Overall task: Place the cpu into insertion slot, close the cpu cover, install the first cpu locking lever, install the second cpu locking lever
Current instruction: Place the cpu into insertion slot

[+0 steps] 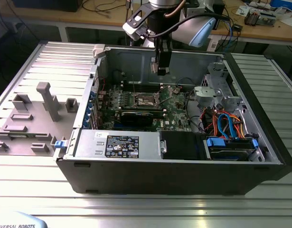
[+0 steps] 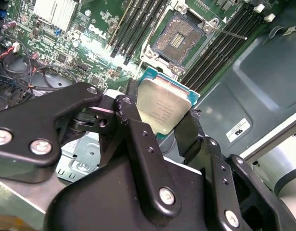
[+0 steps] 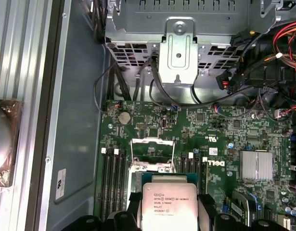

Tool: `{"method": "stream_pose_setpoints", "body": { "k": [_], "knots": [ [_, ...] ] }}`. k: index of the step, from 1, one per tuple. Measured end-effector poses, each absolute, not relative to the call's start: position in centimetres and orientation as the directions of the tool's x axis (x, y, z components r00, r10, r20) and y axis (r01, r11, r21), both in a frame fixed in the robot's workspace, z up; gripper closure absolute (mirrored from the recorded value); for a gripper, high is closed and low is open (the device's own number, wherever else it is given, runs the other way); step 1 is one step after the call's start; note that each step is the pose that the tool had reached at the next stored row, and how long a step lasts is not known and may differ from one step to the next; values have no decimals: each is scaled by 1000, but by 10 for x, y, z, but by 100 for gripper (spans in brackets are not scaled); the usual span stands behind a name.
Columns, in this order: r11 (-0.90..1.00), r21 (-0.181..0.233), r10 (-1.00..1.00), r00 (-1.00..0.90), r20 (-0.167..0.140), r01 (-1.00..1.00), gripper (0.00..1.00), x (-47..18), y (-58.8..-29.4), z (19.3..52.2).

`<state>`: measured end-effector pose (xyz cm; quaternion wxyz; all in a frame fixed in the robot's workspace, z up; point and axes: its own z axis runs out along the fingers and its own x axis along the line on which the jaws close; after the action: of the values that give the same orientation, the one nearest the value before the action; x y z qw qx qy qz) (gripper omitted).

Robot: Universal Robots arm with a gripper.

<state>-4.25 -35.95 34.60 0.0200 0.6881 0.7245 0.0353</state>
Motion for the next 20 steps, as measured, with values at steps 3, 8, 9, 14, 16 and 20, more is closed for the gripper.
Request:
{"method": "stream_pose_setpoints", "body": {
  "k": [3,8,9,14,16,20],
  "knots": [
    [51,78,998,-52,20,996,46,-42,-359,346],
    [51,78,998,-52,20,996,46,-42,-359,346],
    [51,77,998,-52,20,996,46,-43,-359,346],
    [52,77,999,-52,2,996,46,-45,-359,344],
    [52,76,999,-52,-2,996,46,-52,-358,339],
    [52,76,999,-52,-2,996,46,-56,-355,330]
  ]
}}
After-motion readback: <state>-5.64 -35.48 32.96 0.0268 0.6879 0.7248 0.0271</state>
